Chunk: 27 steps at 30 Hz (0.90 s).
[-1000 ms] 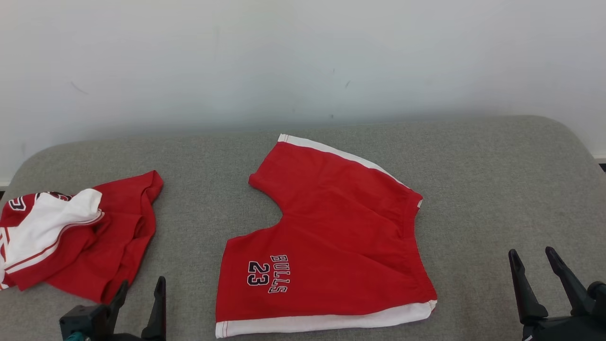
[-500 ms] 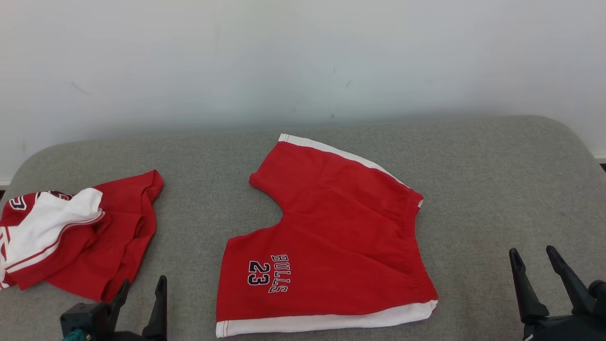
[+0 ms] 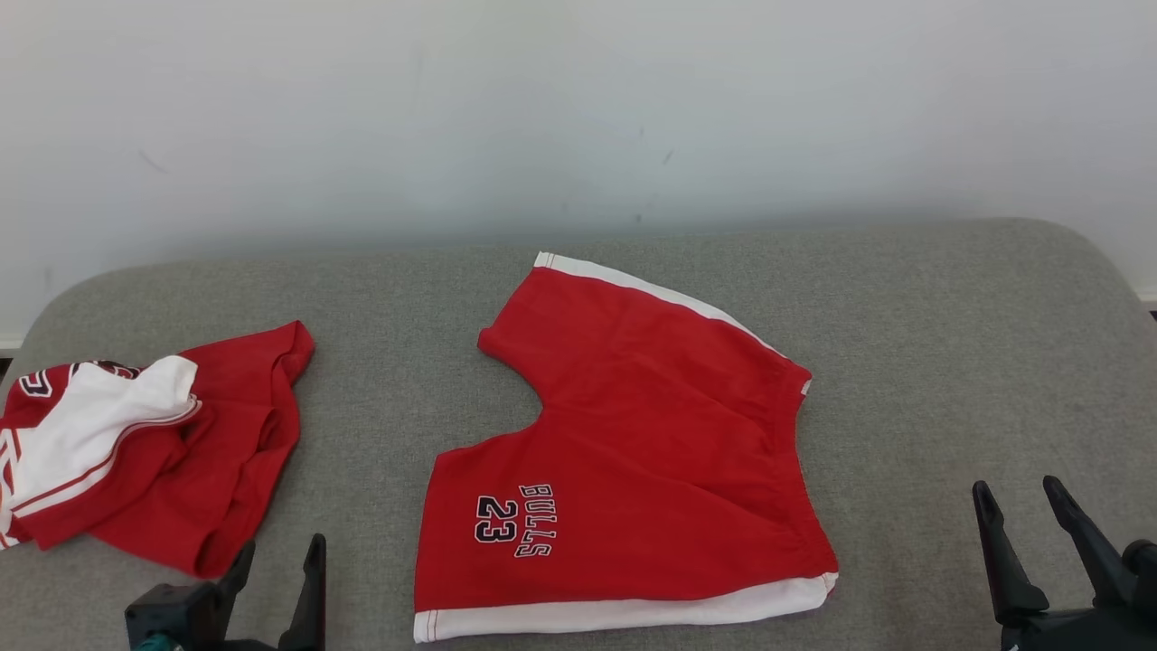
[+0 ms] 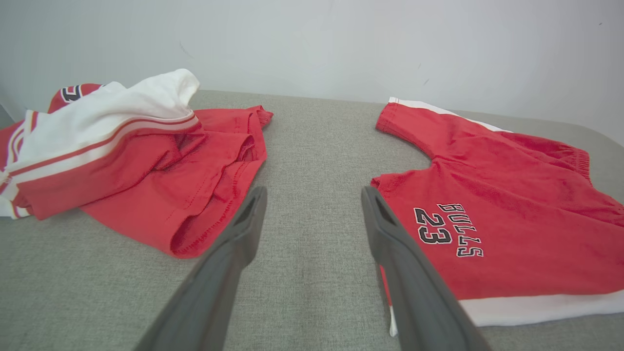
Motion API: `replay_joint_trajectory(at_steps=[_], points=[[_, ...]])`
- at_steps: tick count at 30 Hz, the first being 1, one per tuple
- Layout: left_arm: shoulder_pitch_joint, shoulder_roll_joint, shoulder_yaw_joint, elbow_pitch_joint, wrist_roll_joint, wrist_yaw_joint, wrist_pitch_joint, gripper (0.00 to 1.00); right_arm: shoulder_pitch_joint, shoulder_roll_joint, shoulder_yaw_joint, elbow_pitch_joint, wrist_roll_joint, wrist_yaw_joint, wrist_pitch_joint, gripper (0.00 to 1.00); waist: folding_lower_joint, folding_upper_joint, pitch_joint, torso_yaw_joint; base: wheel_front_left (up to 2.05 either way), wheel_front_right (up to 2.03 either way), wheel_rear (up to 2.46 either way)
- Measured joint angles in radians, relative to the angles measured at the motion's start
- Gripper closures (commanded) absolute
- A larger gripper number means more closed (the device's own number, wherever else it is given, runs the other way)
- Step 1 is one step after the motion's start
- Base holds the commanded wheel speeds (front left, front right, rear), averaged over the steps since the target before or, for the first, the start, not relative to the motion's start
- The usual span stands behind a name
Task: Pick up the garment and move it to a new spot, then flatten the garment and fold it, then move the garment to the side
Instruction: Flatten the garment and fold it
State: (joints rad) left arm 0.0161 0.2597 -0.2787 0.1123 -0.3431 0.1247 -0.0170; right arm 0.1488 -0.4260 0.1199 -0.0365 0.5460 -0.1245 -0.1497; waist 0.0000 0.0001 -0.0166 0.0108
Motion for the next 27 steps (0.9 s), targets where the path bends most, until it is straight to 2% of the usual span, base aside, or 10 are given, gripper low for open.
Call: replay_joint_trajectory(at_steps=[15,21,27], points=[[-0.017,-0.010,-0.056,0.010,0.004,-0.021,0.044,0.00,0.007,0.015,0.011,-0.006,-0.003,0.000,0.015,0.00,0.0000,0.0000,0.014,0.034,0.00,0.00,0.00],[-0.024,-0.010,-0.124,0.030,0.004,-0.075,0.089,0.00,0.007,0.026,0.045,0.003,0.002,0.003,0.055,0.00,0.0000,0.0000,0.021,0.044,0.00,0.00,0.00],[-0.028,-0.034,-0.201,0.063,0.018,-0.124,0.124,0.00,0.003,0.036,0.102,0.040,0.017,0.034,0.120,0.00,0.0000,0.0000,0.040,0.051,0.00,0.00,0.00]])
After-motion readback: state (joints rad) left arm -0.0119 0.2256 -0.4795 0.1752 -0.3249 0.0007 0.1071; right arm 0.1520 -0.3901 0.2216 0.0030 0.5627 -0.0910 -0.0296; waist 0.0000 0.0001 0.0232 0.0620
